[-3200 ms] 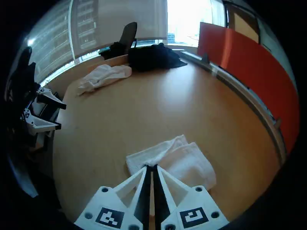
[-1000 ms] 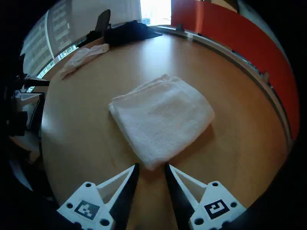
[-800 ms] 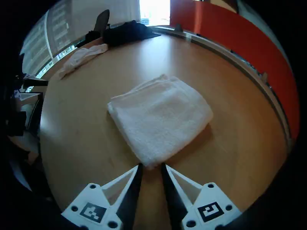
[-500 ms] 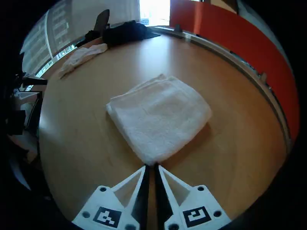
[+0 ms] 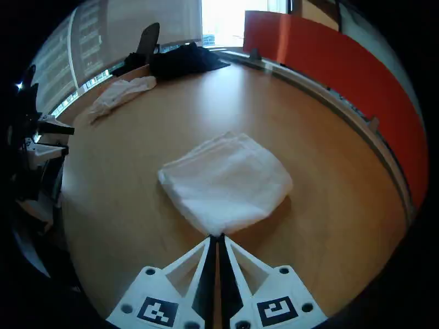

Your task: Fold towel

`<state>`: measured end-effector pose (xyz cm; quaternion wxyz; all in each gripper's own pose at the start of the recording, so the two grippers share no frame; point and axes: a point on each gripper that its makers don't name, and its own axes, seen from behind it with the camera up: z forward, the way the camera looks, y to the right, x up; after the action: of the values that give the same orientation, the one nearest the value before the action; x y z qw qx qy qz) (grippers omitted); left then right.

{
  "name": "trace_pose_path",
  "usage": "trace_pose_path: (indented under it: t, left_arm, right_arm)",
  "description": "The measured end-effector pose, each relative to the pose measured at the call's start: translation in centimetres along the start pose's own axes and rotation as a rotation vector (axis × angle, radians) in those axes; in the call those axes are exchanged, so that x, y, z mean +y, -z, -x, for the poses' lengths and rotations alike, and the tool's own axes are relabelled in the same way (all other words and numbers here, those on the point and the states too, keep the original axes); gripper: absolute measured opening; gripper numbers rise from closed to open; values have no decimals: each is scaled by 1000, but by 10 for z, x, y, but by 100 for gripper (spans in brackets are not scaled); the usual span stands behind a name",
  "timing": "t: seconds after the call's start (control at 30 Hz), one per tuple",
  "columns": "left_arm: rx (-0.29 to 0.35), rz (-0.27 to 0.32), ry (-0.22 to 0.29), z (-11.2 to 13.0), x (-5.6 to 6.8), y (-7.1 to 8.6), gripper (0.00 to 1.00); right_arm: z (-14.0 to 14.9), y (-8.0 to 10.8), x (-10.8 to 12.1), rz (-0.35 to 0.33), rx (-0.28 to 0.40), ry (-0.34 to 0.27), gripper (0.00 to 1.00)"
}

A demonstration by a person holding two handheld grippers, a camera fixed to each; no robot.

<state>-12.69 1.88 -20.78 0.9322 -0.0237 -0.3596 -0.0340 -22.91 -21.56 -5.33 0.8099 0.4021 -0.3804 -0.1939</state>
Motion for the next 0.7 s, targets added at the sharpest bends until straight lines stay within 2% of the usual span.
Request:
trace_pose_path:
  t: [0.37,0.7]
  left_arm:
    - [26,13,-10,0,2,-3,97]
    - [20,24,-31,6,3,-4,97]
  right_arm:
    - [-77,35,9,3,118,59,3]
    - [-98,69,18,-3,121,93,3]
